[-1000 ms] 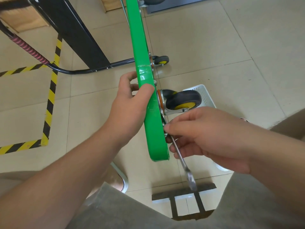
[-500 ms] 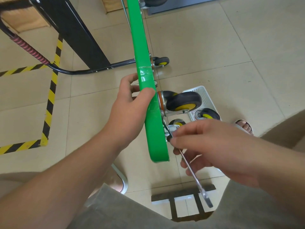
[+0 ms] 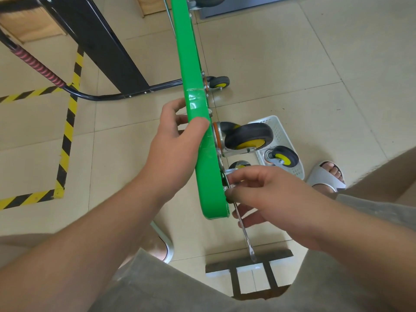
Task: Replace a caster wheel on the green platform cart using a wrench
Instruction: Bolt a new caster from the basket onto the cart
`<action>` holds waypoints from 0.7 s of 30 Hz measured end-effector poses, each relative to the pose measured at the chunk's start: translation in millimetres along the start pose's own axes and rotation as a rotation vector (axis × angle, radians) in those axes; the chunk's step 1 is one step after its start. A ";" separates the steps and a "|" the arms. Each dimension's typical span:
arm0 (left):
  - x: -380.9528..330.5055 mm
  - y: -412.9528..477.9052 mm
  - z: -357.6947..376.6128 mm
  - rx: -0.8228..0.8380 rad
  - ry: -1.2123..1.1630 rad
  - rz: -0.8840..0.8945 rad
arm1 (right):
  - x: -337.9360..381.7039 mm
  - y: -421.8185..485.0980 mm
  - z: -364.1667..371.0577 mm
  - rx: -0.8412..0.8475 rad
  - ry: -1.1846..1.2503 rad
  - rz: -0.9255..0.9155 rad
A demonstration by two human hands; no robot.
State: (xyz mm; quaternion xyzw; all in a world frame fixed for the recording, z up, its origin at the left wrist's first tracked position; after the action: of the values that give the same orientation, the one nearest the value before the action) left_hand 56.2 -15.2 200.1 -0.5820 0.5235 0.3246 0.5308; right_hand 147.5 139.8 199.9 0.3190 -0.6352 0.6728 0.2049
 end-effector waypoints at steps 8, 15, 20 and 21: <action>0.2 -0.1 0.6 0.001 0.007 0.009 | 11.1 0.2 2.6 0.030 0.039 -0.010; 0.1 0.5 0.3 0.007 -0.001 0.015 | 32.5 -9.9 -2.5 0.140 0.159 0.005; -0.8 1.0 0.9 -0.005 -0.006 0.017 | 47.4 -8.7 -2.8 0.193 0.321 0.062; -0.9 1.0 1.0 -0.004 -0.008 0.016 | 47.6 -9.1 -2.6 0.196 0.325 0.067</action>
State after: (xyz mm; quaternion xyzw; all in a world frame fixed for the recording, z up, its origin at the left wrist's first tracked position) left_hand 55.2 -13.9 200.4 -0.5775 0.5253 0.3322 0.5293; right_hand 119.3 137.2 239.4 0.2033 -0.5356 0.7805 0.2504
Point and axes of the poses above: each hand's wrist, its own y-axis towards the middle knuckle, its own z-axis out of the palm, x = y × z, the point moved 3 cm from there along y, towards the middle knuckle, and after that the axes turned 3 degrees about z, right-handed, at the moved point
